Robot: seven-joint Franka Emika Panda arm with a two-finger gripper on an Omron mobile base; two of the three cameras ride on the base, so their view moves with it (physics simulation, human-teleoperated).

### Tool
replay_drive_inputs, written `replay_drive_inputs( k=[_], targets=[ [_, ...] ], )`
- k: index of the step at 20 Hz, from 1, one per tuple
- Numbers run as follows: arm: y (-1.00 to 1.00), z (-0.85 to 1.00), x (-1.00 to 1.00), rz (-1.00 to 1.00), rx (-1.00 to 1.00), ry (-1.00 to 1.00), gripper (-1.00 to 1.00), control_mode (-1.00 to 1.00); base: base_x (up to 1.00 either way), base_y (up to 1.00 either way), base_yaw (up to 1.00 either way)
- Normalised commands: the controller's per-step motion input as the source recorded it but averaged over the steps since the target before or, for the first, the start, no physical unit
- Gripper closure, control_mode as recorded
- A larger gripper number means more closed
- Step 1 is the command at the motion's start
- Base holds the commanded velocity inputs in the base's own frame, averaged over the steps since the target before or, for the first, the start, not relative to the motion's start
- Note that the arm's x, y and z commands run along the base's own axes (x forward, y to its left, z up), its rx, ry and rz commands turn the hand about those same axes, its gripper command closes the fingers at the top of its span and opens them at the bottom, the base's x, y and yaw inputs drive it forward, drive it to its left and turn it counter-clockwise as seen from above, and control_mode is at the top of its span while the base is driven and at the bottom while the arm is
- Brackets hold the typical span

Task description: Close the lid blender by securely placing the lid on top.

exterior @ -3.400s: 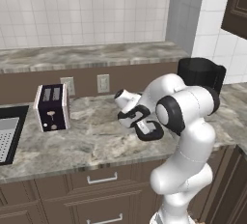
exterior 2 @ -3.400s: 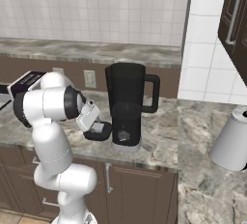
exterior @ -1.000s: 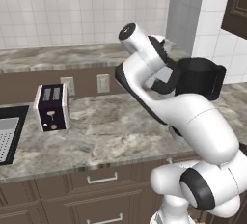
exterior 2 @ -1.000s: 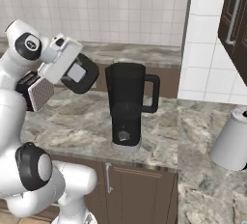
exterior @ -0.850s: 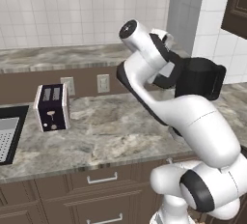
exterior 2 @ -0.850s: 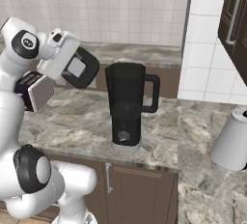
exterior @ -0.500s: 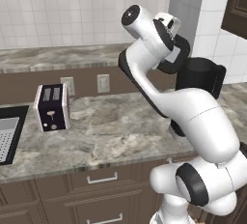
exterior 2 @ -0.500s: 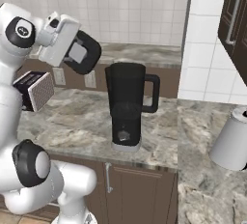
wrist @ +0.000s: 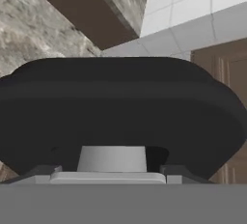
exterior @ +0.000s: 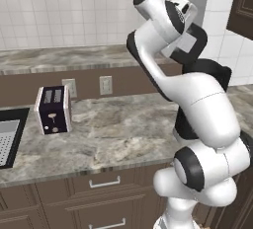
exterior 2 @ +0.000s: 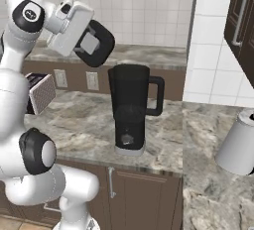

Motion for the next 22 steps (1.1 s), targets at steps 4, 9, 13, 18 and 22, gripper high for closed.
replay_drive_inputs(
  k=[4, 9, 13, 18, 22],
  targets=[
    [-0.36, -0.10, 0.04, 0.12, -0.10, 0.03, 1.00, -1.00, 0.00, 0.00, 0.00],
    [-0.41, 0.00, 0.04, 0.21, -0.08, 0.12, 1.00, -1.00, 0.00, 0.00, 0.00],
    [-0.35, 0.00, 0.05, 0.24, -0.07, 0.22, 1.00, -1.00, 0.00, 0.00, 0.00],
    [-0.17, 0.00, 0.12, 0.21, -0.11, 0.37, 1.00, -1.00, 0.00, 0.00, 0.00],
    [-0.02, 0.00, 0.24, 0.21, -0.20, 0.45, 1.00, -1.00, 0.00, 0.00, 0.00]
  ],
)
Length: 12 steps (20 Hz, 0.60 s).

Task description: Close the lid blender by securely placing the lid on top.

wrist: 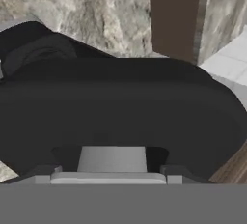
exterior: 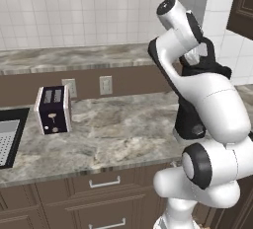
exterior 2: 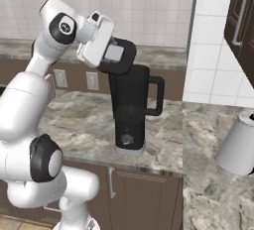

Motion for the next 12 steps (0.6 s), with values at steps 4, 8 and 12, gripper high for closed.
replay_drive_inputs(
  k=[4, 8, 12],
  targets=[
    [-0.17, 0.00, 0.17, 0.24, -0.17, 0.35, 1.00, -1.00, 0.00, 0.00, 0.00],
    [-0.28, 0.00, 0.13, 0.21, -0.10, 0.28, 1.00, -1.00, 0.00, 0.00, 0.00],
    [-0.23, -0.12, 0.12, 0.15, -0.07, 0.24, 1.00, -1.00, 0.00, 0.00, 0.00]
  ],
)
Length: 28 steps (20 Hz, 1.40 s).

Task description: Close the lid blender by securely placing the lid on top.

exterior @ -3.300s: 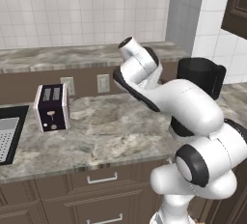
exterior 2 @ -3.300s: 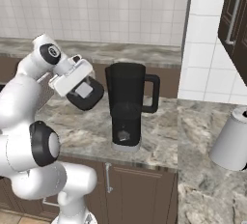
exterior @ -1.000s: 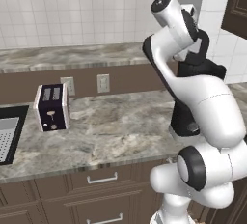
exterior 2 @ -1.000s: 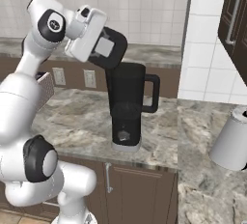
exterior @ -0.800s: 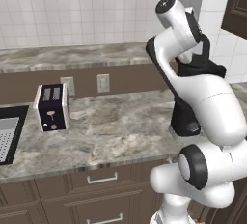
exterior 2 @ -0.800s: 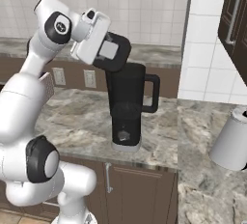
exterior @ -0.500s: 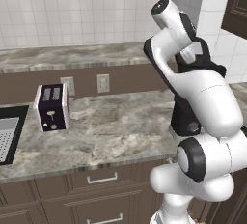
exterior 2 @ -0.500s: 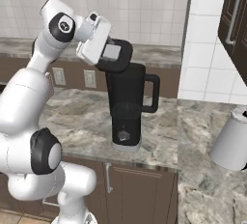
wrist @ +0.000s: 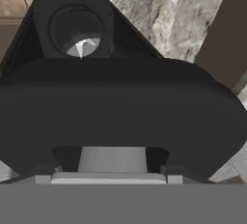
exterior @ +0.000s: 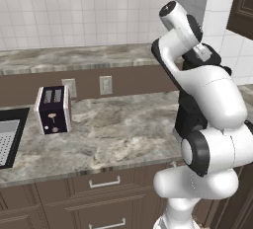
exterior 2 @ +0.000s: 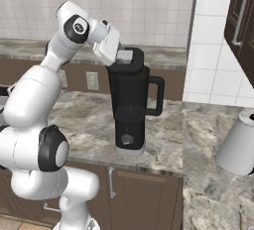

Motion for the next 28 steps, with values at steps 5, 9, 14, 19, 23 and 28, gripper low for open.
replay_drive_inputs(
  k=[5, 9, 14, 19, 23, 28],
  targets=[
    [-0.08, -0.25, 0.24, 0.11, -0.06, 0.20, 1.00, -1.00, 0.00, 0.00, 0.00],
    [-0.06, -0.16, 0.37, 0.04, -0.04, 0.13, 1.00, -1.00, 0.00, 0.00, 0.00],
    [-0.21, -0.01, 0.36, 0.00, -0.03, 0.06, 1.00, -1.00, 0.00, 0.00, 0.00],
    [-0.21, -0.05, 0.05, 0.00, -0.02, 0.01, 1.00, -1.00, 0.00, 0.00, 0.00],
    [-0.04, -0.13, 0.00, 0.00, 0.00, 0.00, 1.00, -1.00, 0.00, 0.00, 0.00],
    [0.00, -0.10, 0.00, 0.00, 0.00, -0.01, 1.00, -1.00, 0.00, 0.00, 0.00]
  ],
)
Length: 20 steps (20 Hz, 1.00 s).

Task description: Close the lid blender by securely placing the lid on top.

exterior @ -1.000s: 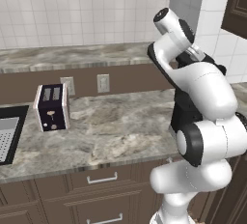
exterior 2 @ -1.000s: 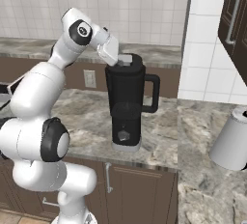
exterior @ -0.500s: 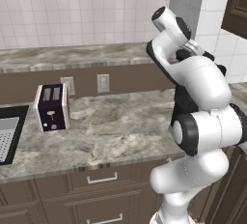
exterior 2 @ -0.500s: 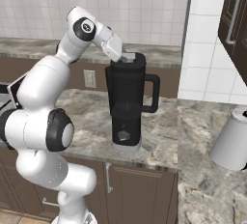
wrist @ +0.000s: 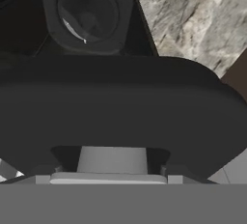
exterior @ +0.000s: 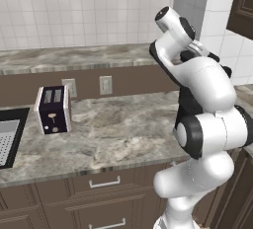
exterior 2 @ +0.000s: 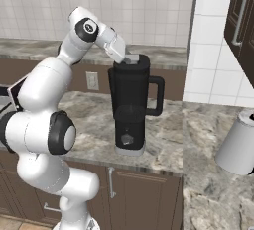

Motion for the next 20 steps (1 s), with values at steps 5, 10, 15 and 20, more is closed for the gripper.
replay_drive_inputs(
  k=[5, 10, 15, 20],
  targets=[
    [-0.11, -0.04, -0.03, 0.00, 0.00, -0.06, 1.00, -1.00, 0.00, 0.00, 0.00],
    [-0.05, -0.08, -0.26, -0.01, 0.00, -0.13, 1.00, -1.00, 0.00, 0.00, 0.00],
    [-0.02, -0.01, -0.21, -0.02, 0.00, -0.09, 1.00, -1.00, 0.00, 0.00, 0.00],
    [-0.08, 0.07, -0.19, -0.02, 0.00, 0.02, 1.00, -1.00, 0.00, 0.00, 0.00]
  ],
)
